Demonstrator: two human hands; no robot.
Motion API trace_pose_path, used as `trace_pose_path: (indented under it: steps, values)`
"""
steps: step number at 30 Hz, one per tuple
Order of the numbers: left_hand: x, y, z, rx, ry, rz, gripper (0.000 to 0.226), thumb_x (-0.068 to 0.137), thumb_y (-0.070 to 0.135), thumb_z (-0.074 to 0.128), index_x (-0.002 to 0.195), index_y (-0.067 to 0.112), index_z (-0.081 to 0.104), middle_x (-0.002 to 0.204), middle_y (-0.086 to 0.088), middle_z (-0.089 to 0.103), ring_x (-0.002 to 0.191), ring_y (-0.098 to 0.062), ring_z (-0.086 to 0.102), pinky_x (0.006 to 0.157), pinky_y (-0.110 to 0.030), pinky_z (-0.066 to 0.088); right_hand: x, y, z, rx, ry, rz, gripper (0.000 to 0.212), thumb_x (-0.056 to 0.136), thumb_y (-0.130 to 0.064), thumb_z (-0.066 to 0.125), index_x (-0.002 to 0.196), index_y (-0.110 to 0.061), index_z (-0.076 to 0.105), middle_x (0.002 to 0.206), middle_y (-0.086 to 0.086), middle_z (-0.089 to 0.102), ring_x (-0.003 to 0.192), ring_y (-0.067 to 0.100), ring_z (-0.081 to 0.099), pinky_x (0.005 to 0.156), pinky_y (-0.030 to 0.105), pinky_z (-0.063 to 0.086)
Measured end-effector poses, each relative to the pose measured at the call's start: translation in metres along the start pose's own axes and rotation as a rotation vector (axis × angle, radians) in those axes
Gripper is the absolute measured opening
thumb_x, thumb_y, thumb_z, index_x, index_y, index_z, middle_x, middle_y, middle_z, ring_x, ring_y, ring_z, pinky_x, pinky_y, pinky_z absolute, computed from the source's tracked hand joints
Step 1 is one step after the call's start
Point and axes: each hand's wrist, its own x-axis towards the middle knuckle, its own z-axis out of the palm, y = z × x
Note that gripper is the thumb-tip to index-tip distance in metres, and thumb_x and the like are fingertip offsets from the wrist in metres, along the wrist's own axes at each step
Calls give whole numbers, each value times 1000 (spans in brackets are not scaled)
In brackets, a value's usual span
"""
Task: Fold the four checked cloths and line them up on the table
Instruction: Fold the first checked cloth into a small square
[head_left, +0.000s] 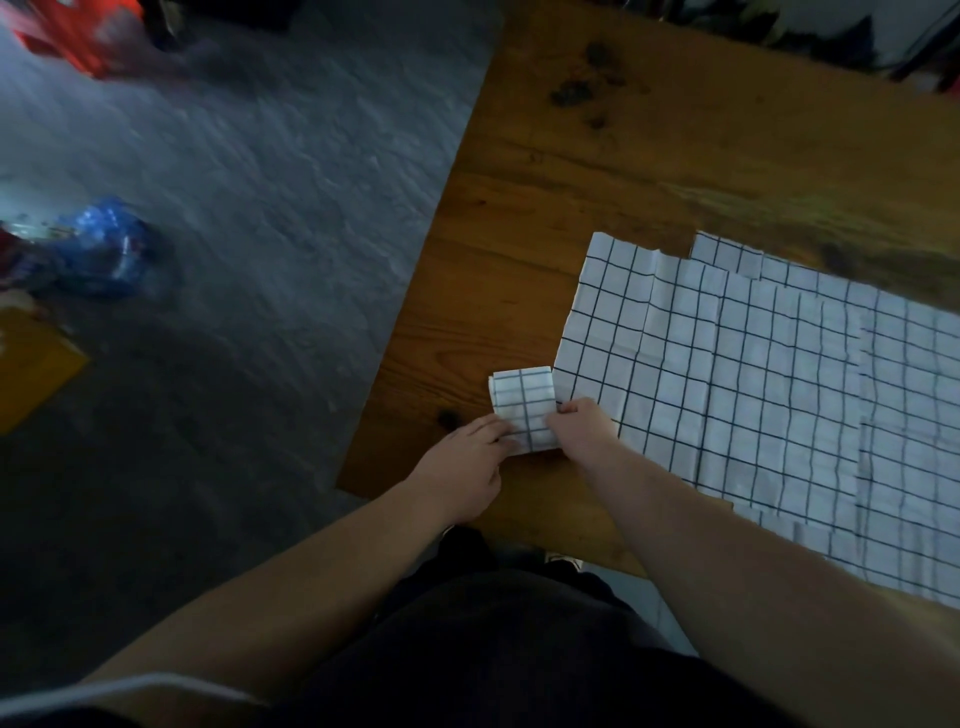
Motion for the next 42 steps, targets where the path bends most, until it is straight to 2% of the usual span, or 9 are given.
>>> trace_pose_path:
  steps: [7, 11, 16, 18, 21, 25, 31, 38, 42]
  values:
    - [-10, 19, -5, -238, 43, -149, 45, 103, 15, 47, 146, 28, 51, 160, 10, 34, 152, -12, 20, 121, -30, 13, -4, 8, -6, 77, -30, -81, 17, 96, -21, 64, 112, -21, 57, 95, -4, 57, 86, 13, 55, 62, 26, 43]
    - [-22, 41, -11, -573, 214, -382, 38, 103, 13, 50, 139, 24, 57, 144, 8, 49, 134, -9, 42, 108, -21, 30, -16, 18, -19, 166, -93, -133, 18, 97, -25, 65, 113, -21, 57, 109, 3, 61, 102, 21, 59, 88, 39, 55]
    - [-38, 77, -25, -1185, 393, -622, 36, 103, 27, 56, 138, 18, 52, 126, 3, 61, 116, -16, 59, 107, -39, 48, -49, 23, -53, 370, -211, -203, 13, 96, -22, 67, 105, -15, 60, 114, 12, 66, 104, 29, 65, 94, 51, 57]
    - [-50, 97, -36, -1528, 379, -630, 33, 102, 34, 58, 131, 17, 56, 121, -4, 68, 113, -21, 66, 103, -44, 53, -71, 25, -69, 468, -308, -232, 9, 95, -17, 67, 98, -12, 60, 114, 16, 67, 107, 33, 66, 95, 54, 56]
    - [-69, 119, -49, -1733, 380, -533, 28, 103, 34, 55, 126, 19, 63, 117, -10, 74, 112, -26, 69, 100, -49, 55, -102, 25, -91, 561, -441, -291, 8, 95, -13, 66, 94, -10, 59, 111, 16, 70, 106, 33, 69, 94, 53, 57]
    - [-103, 131, -57, -1735, 554, -452, 31, 101, 32, 59, 128, 18, 64, 122, -11, 71, 113, -30, 68, 99, -48, 55, -133, 16, -103, 533, -511, -384, 13, 93, -17, 68, 101, -8, 62, 108, 12, 73, 101, 29, 72, 92, 52, 58]
    - [-155, 117, -89, -1451, 858, -499, 19, 100, 17, 61, 117, 19, 68, 112, -4, 75, 105, -24, 72, 93, -49, 59, -174, -29, -84, 434, -554, -494, 21, 91, -24, 69, 107, -11, 65, 104, 9, 76, 98, 29, 74, 91, 55, 58]
    - [-234, 66, -119, -1428, 1127, -495, 13, 102, 12, 57, 110, 14, 67, 99, -6, 75, 90, -17, 74, 76, -32, 63, -227, -102, -16, 305, -705, -631, 25, 100, -30, 57, 115, -12, 65, 108, 8, 75, 90, 19, 75, 66, 28, 57]
    - [-310, 3, -126, -1379, 1248, -557, 12, 101, 15, 58, 109, 18, 67, 98, -1, 76, 91, -16, 75, 79, -36, 63, -266, -153, 73, 228, -712, -733, 21, 100, -26, 58, 113, -10, 65, 106, 7, 75, 95, 21, 74, 85, 40, 60]
